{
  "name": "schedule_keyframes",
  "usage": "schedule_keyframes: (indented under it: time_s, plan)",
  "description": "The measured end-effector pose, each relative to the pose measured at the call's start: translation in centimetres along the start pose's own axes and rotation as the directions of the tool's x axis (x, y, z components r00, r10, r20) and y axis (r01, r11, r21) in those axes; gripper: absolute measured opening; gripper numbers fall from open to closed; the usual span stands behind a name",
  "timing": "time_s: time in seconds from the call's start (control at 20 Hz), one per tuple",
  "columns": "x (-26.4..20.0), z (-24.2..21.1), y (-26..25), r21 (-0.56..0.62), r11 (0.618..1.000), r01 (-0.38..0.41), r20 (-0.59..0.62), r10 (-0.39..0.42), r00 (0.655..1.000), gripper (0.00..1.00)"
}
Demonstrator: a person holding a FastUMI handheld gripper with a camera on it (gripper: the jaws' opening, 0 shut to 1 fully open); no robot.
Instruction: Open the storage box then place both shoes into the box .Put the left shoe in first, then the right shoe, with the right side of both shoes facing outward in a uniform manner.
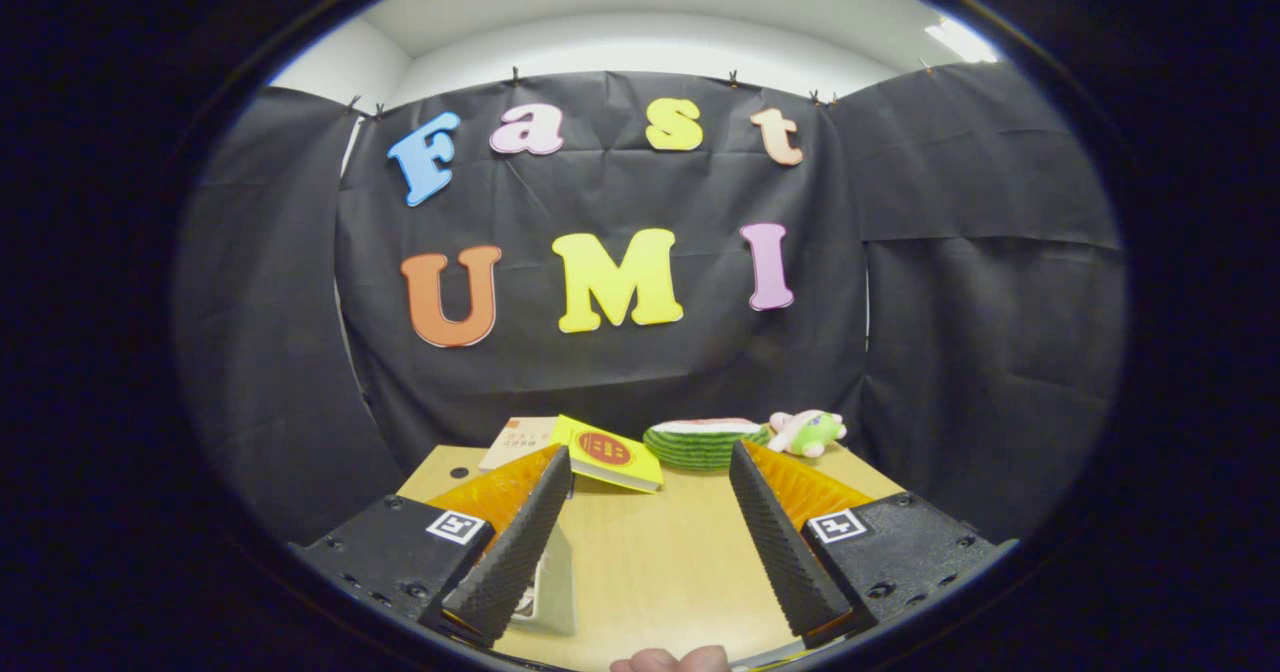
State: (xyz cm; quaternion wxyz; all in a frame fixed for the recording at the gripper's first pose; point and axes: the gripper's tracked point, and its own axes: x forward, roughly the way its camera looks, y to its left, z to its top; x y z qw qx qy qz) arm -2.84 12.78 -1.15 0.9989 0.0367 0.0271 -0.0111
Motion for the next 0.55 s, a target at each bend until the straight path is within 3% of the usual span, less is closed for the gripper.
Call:
schedule_keyframes:
  time_s: [0.55]
  plan:
    - [0.9, 0.0, 0.9, -0.038, 0.998, -0.042, 0.0, 0.042, 0.999, 1.0]
